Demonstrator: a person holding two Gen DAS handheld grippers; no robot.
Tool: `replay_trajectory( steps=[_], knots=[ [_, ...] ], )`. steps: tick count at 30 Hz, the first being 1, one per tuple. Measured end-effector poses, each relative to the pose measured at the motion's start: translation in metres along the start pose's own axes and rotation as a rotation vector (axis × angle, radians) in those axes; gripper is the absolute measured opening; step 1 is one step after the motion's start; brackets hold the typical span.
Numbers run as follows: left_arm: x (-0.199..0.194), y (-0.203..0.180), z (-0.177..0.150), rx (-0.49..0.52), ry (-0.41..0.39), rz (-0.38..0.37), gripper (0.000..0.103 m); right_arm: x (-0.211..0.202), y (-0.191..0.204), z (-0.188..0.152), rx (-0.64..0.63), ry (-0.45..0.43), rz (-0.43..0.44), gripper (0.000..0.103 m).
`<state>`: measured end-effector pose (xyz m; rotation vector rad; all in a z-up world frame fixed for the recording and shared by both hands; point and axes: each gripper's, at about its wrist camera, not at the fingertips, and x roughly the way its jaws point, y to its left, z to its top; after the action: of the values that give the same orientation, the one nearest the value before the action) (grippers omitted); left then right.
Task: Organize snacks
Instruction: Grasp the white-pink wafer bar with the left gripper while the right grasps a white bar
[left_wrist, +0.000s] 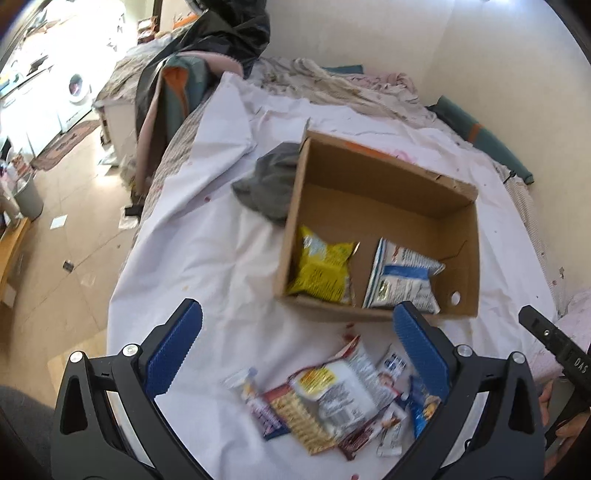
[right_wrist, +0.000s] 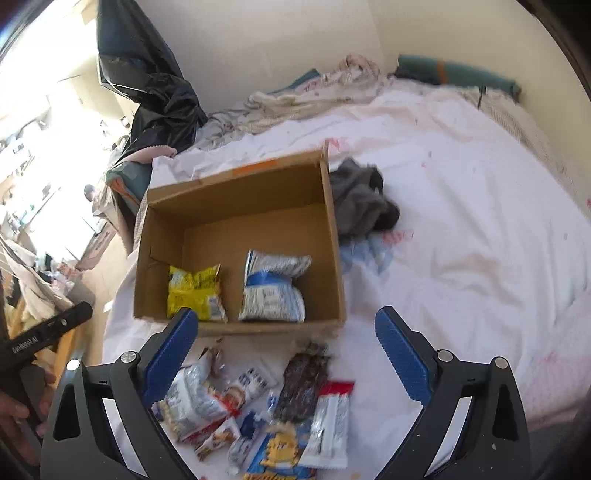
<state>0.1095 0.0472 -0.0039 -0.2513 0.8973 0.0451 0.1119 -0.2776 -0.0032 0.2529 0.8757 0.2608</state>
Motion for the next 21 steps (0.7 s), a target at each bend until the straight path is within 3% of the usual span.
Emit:
replay_trajectory(
  steps=[5, 11, 13, 17, 19, 21],
  knots=[
    [0.008, 0.014, -0.008, -0.057, 0.039, 0.026, 0.102, 0.013, -0.005, -0.013, 0.053, 0.082, 0.013, 0.099],
    [0.026, 0.034, -0.014, -0.121, 0.111, 0.077, 0.098, 0.016, -0.012, -0.016, 0.091, 0.087, 0.009, 0.099],
    [0.037, 0.037, -0.019, -0.129, 0.169, 0.084, 0.087, 0.018, -0.015, -0.017, 0.103, 0.094, 0.010, 0.099],
    [0.062, 0.048, -0.035, -0.188, 0.296, 0.103, 0.079, 0.022, -0.024, -0.018, 0.149, 0.120, 0.027, 0.099],
    [0.074, 0.052, -0.045, -0.221, 0.363, 0.108, 0.057, 0.023, -0.028, -0.018, 0.166, 0.127, 0.031, 0.099],
    [0.086, 0.051, -0.057, -0.230, 0.430, 0.107, 0.054, 0.025, -0.030, -0.018, 0.181, 0.131, 0.032, 0.099]
  ],
)
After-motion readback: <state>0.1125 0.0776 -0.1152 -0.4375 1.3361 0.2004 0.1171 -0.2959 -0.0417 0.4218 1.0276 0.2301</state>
